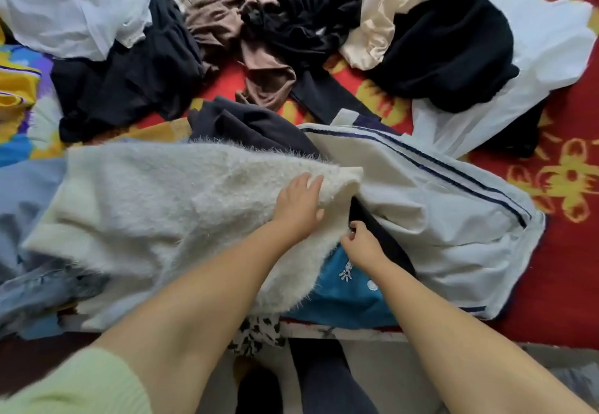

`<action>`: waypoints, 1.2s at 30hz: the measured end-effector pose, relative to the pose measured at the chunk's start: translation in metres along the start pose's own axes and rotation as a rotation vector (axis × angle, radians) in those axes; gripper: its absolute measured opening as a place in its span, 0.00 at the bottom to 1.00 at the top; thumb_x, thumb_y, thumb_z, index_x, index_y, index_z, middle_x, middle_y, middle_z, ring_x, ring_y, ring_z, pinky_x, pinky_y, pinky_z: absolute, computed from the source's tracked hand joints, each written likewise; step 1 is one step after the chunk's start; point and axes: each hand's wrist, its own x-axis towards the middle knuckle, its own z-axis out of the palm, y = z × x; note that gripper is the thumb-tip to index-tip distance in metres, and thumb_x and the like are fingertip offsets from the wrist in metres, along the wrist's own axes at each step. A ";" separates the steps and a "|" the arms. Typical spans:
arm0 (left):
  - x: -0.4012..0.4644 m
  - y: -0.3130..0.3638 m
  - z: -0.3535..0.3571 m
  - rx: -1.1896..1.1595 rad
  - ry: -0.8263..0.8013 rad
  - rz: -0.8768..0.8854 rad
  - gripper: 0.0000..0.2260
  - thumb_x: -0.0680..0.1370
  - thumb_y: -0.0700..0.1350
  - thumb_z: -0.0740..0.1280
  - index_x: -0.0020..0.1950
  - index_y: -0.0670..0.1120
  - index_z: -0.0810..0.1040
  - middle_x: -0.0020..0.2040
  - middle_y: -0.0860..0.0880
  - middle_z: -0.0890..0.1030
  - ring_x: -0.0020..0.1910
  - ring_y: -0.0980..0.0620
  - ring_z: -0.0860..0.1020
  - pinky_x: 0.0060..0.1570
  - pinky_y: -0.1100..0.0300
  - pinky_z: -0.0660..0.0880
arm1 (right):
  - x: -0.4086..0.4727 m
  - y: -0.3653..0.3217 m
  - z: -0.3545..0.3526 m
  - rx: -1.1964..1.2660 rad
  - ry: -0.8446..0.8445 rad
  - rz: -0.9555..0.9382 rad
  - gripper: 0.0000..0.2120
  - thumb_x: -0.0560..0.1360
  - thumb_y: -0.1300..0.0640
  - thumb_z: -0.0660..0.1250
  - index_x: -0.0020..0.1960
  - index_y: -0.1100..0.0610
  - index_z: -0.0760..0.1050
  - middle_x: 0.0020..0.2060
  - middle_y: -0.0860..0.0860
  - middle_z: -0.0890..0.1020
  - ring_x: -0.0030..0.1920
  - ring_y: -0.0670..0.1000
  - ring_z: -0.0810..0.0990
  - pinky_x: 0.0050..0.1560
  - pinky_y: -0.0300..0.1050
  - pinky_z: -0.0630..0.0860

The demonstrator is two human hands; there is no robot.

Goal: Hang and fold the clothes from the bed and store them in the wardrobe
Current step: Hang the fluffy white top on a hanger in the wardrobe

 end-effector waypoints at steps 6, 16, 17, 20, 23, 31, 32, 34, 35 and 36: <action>0.042 -0.018 0.034 0.199 -0.148 -0.009 0.30 0.80 0.42 0.61 0.79 0.47 0.52 0.80 0.43 0.44 0.78 0.45 0.42 0.75 0.46 0.48 | 0.035 0.007 0.021 0.185 -0.053 0.122 0.23 0.78 0.53 0.63 0.70 0.59 0.63 0.42 0.51 0.73 0.44 0.53 0.74 0.53 0.57 0.76; -0.013 -0.043 -0.005 -0.514 0.147 -0.360 0.07 0.77 0.40 0.62 0.53 0.46 0.75 0.37 0.48 0.76 0.40 0.45 0.73 0.35 0.56 0.66 | 0.005 -0.031 0.010 0.471 -0.008 0.049 0.07 0.76 0.61 0.61 0.52 0.58 0.75 0.52 0.57 0.81 0.49 0.57 0.79 0.48 0.50 0.76; -0.021 -0.047 -0.012 -0.581 0.195 -0.382 0.04 0.76 0.38 0.62 0.46 0.47 0.74 0.34 0.50 0.74 0.38 0.45 0.72 0.35 0.57 0.65 | 0.001 -0.038 0.010 0.482 -0.011 0.036 0.08 0.75 0.62 0.61 0.54 0.60 0.74 0.51 0.58 0.80 0.50 0.59 0.79 0.48 0.52 0.75; -0.058 -0.067 -0.035 -0.747 0.339 -0.407 0.11 0.75 0.33 0.59 0.36 0.46 0.69 0.32 0.49 0.70 0.37 0.48 0.69 0.30 0.63 0.62 | -0.026 -0.065 0.008 0.556 -0.026 -0.067 0.10 0.73 0.66 0.59 0.53 0.67 0.72 0.45 0.61 0.76 0.45 0.59 0.76 0.43 0.49 0.71; -0.105 -0.087 -0.057 -0.895 0.425 -0.469 0.11 0.73 0.29 0.58 0.44 0.41 0.78 0.39 0.45 0.76 0.41 0.50 0.72 0.38 0.59 0.68 | -0.057 -0.093 0.008 0.616 -0.044 -0.142 0.10 0.67 0.68 0.56 0.38 0.58 0.73 0.32 0.53 0.74 0.33 0.52 0.71 0.33 0.43 0.65; -0.274 -0.114 -0.083 -1.105 0.409 -0.205 0.13 0.80 0.38 0.65 0.65 0.43 0.74 0.59 0.48 0.78 0.57 0.56 0.76 0.53 0.71 0.72 | -0.195 -0.144 0.058 0.410 -0.179 -0.463 0.10 0.60 0.56 0.59 0.26 0.50 0.57 0.24 0.43 0.59 0.26 0.47 0.54 0.25 0.38 0.51; -0.294 -0.114 -0.081 -1.123 0.409 -0.201 0.15 0.79 0.42 0.66 0.66 0.43 0.73 0.59 0.51 0.77 0.56 0.59 0.76 0.52 0.72 0.70 | -0.213 -0.144 0.067 0.348 -0.205 -0.532 0.12 0.63 0.53 0.60 0.28 0.50 0.57 0.24 0.43 0.58 0.26 0.46 0.54 0.23 0.38 0.52; -0.333 -0.113 -0.078 -1.155 0.410 -0.245 0.21 0.76 0.53 0.66 0.68 0.50 0.70 0.59 0.56 0.75 0.56 0.62 0.74 0.51 0.71 0.69 | -0.246 -0.141 0.087 0.239 -0.223 -0.658 0.18 0.70 0.49 0.64 0.30 0.50 0.57 0.25 0.45 0.58 0.26 0.46 0.55 0.24 0.39 0.53; -0.352 -0.113 -0.077 -1.149 0.428 -0.254 0.22 0.74 0.57 0.65 0.67 0.53 0.70 0.59 0.57 0.75 0.55 0.62 0.74 0.49 0.70 0.70 | -0.262 -0.139 0.096 0.205 -0.218 -0.702 0.20 0.73 0.47 0.65 0.29 0.51 0.58 0.26 0.46 0.59 0.26 0.46 0.56 0.25 0.40 0.53; -0.370 -0.115 -0.075 -1.115 0.458 -0.260 0.21 0.74 0.59 0.65 0.65 0.53 0.71 0.57 0.57 0.76 0.55 0.62 0.74 0.49 0.68 0.71 | -0.278 -0.136 0.104 0.184 -0.211 -0.741 0.22 0.75 0.47 0.65 0.29 0.51 0.59 0.25 0.47 0.59 0.25 0.46 0.57 0.25 0.41 0.54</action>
